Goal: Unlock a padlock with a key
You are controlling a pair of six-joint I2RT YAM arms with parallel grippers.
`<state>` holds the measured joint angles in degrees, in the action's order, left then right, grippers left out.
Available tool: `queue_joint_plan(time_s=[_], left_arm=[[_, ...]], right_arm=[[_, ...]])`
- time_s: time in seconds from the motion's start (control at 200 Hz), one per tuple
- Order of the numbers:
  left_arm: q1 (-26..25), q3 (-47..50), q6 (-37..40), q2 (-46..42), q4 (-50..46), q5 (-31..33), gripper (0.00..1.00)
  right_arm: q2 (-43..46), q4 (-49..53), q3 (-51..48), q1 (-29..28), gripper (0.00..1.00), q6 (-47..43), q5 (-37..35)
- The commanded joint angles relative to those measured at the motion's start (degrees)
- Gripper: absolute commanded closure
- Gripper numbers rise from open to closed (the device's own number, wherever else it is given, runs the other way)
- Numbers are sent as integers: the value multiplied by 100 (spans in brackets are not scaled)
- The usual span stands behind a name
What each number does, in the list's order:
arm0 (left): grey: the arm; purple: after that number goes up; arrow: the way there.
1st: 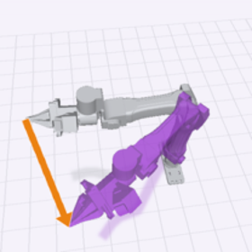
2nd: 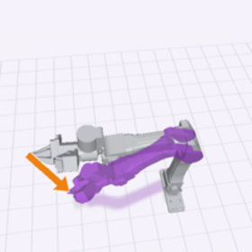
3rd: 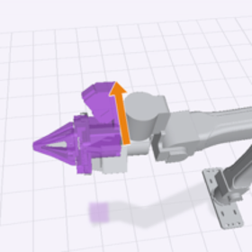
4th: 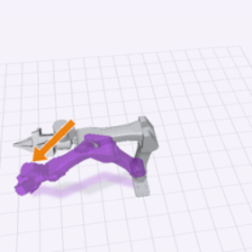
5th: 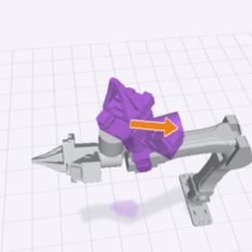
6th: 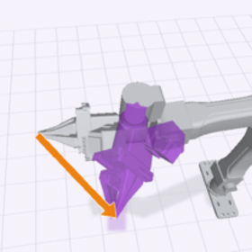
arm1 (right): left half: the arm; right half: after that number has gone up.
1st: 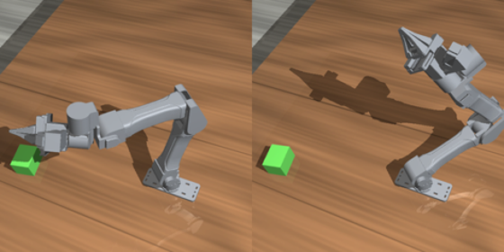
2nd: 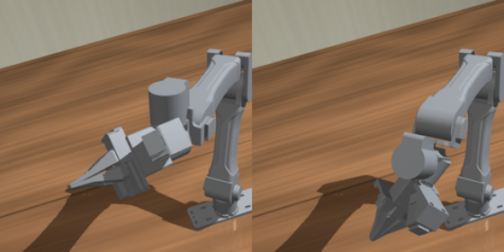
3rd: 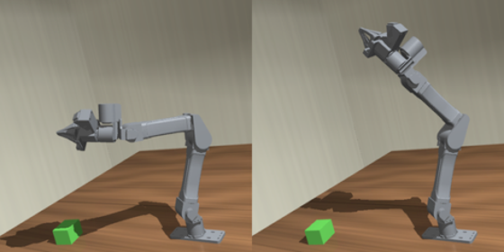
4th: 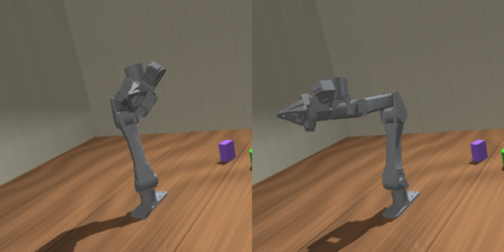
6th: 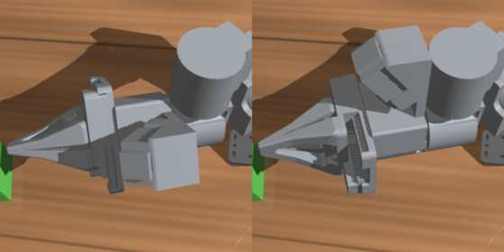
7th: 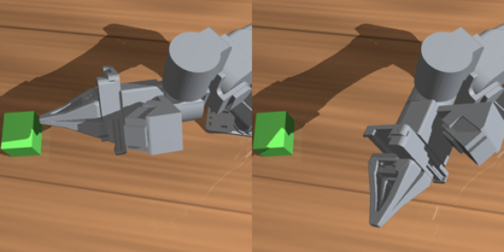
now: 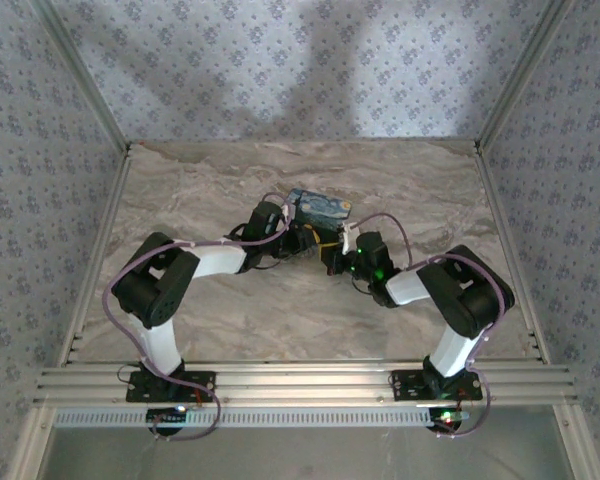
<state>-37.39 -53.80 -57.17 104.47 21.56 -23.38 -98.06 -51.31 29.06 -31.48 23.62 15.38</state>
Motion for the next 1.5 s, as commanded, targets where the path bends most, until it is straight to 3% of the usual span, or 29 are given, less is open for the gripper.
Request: queue_joint_plan(time_s=[0.0,0.73,1.189,1.494], left_arm=[[-223,-62,-12,-190,-129,-646,79],[-229,-34,-64,176,109,-621,78],[-63,211,-50,178,323,-463,60],[250,745,-17,-539,438,-257,40]], right_arm=[[-45,-810,409,57,100,301,524],[-131,-730,9,49,100,325,-181],[-533,-762,-251,2,100,514,-422],[-590,-750,-262,-113,100,917,-344]])
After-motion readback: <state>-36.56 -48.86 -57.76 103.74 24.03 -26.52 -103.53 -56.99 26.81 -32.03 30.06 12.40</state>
